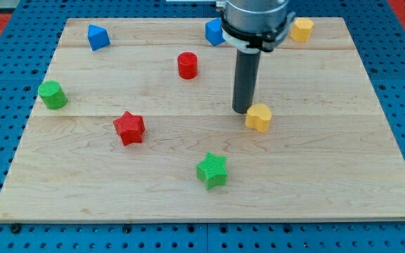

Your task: Place the yellow heart diagonal to the blue cube

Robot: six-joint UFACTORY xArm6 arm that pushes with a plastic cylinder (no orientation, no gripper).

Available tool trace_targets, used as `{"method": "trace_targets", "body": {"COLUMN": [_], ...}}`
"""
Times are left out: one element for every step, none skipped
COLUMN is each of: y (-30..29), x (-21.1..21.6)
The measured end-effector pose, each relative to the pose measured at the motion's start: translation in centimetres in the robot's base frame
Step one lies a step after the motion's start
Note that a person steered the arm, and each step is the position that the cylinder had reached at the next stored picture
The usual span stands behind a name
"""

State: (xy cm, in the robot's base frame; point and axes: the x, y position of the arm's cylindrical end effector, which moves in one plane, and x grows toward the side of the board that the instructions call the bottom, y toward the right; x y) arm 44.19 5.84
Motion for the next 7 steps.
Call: {"method": "trace_targets", "body": {"y": [-1.6,3.0,5.7,4.1,-0.5,3.8,10.9], "x": [3.5,4.3,-0.3,2.1,0.2,-2.7,-3.2]}}
